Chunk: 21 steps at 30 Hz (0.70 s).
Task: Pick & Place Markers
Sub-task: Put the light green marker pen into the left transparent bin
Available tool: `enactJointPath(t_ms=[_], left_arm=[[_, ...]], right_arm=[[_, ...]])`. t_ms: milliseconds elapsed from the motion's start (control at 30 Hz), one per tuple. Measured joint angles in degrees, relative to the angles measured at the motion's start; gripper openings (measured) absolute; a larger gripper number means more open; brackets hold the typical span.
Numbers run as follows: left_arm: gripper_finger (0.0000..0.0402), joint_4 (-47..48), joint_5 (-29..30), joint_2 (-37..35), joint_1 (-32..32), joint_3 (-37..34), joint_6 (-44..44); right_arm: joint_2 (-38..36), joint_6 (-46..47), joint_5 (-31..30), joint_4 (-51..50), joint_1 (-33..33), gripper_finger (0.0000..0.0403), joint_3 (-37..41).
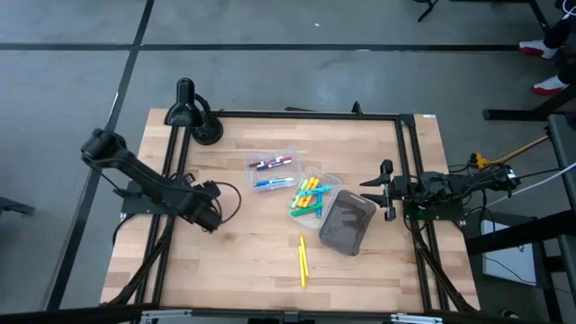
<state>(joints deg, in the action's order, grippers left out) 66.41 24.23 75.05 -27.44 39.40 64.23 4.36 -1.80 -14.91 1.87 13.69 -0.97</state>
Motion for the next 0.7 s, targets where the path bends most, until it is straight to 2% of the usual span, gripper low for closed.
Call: enactJointPath(t_ms=[200, 400, 567, 700], left_arm=[[0.0086, -2.37, -1.67, -4.71, 0.00, -5.70, 3.76], [0.0086, -3.01, -1.30, -4.93, 0.00, -6.71, 5.08], [0.0087, -3.76, -1.80, -4.93, 0.33, -6.71, 2.36], [0.0105, -5.64, -3.14, -4.93, 1.07, -6.71, -1.48]], right_arm=[[-0.01, 0.00, -0.01, 0.00, 0.00, 0.0152, -0.01], [0.00, 0.00, -0.01, 0.00, -0.01, 0.0152, -0.01], [-0.02, 0.00, -0.01, 0.00, -0.01, 0.0152, -0.02], [0.00, 0.00, -0.01, 0.00, 0.00, 0.0152, -0.01]])
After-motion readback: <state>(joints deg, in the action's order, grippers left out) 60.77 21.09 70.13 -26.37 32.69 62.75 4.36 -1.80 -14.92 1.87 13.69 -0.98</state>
